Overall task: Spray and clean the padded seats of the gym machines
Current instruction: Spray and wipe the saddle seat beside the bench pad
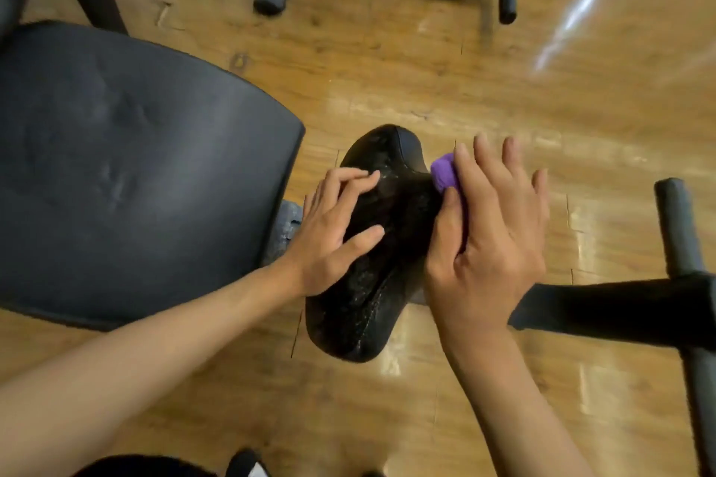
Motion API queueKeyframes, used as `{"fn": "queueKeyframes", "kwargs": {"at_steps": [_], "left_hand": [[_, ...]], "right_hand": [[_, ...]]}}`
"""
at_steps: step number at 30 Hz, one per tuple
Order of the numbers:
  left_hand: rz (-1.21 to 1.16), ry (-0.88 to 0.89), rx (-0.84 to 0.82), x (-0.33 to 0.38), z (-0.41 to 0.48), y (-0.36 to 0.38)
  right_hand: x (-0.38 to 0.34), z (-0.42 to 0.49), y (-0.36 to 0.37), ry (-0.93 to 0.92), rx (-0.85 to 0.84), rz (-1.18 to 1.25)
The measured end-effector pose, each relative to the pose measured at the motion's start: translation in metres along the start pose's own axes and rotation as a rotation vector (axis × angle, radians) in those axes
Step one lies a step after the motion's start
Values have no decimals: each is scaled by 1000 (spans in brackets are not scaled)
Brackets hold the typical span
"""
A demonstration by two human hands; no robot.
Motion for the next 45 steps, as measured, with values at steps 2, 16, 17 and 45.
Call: {"fn": "queueKeyframes", "kwargs": {"at_steps": [2,16,17,45], "left_hand": [[33,82,-35,-11,3,-2],[21,367,201,-39,-1,23],[16,371,208,-39,-1,24],[-50,380,307,-51,1,30]], "right_hand": [[5,3,4,-95,27,52],[37,-51,22,-586,110,5],[43,-66,29,-623,51,-9],[36,-196,39,-146,-212,252]]}}
Point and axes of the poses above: each hand's wrist, its own z-axis towards the middle knuckle, its own y-axis out of the palm, x = y × z, the point moved 4 cm from there along z, towards the middle knuckle, and after that the axes turned 12 degrees about y, right-handed, at the moved point
